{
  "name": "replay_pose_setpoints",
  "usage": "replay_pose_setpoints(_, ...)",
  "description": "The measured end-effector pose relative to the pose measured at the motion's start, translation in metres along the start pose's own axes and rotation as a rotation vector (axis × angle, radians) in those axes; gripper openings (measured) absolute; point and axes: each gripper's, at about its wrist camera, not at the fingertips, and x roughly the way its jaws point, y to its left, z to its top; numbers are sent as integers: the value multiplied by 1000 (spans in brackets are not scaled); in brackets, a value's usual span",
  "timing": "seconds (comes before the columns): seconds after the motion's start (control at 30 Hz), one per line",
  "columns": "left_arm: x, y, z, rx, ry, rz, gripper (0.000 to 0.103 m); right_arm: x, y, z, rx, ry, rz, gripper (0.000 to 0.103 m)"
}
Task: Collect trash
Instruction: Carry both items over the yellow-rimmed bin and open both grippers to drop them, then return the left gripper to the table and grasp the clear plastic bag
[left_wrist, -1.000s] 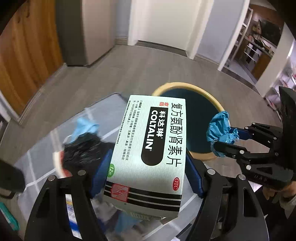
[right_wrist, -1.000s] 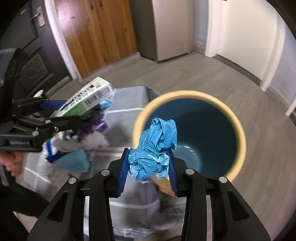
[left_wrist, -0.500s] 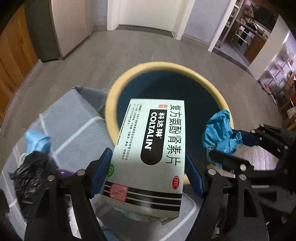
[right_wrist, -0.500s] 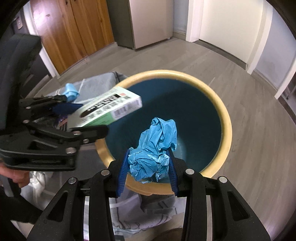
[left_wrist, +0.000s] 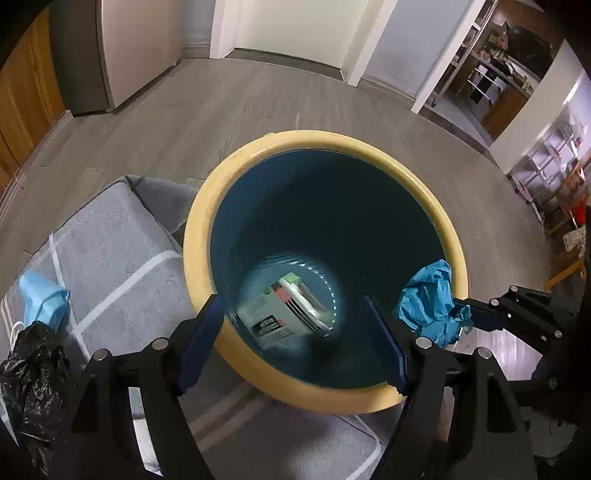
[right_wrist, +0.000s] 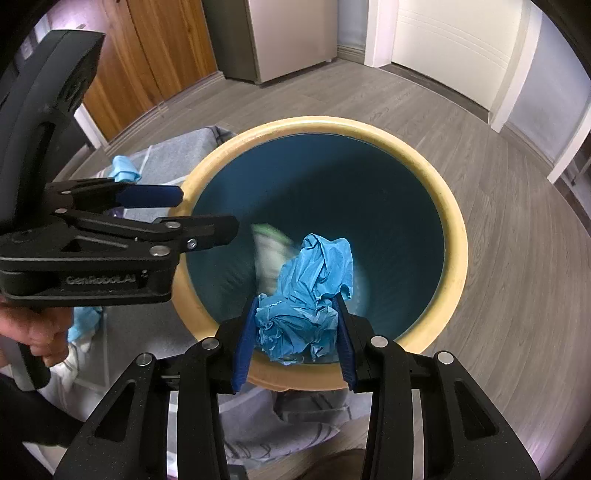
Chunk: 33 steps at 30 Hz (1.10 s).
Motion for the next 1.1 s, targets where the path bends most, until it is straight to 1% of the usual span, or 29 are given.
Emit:
replay_pose_setpoints(0.17,-8,11,2,-34,-11,7,76,0,-4,0,13,-1,-9,41)
replay_pose_setpoints(0.3,-26,18,0,-40,-42,25,80,-2,-4,3,19,-14,-7,41)
replay_pose_setpoints(0.33,-31,21,-1,-44,-52,34,83,-2,-3,3,20,-16,-7,42)
replay_pose_setpoints(0.43,-49,30,-7,-73,-78,57,88,-3,-1,6,20,-26,-9,48)
replay_pose_setpoints(0.47,-56,35,-9,-86,-86,63,89,-4,-2,6,21,-29,-9,54)
replay_pose_setpoints(0.53,-68,40,-14,-95,-97,74,90,-7,-2,8,29,-43,-5,59)
replay_pose_setpoints(0.57,-74,42,-16,-98,-102,82,91,-8,-1,8,30,-48,-1,60)
replay_pose_setpoints(0.83,-118,62,-53,-104,-117,153,93,-21,10,17,18,-92,44,65)
replay_pose_setpoints(1.1,-169,89,-101,-163,-147,225,93,-38,33,21,-29,-128,97,67)
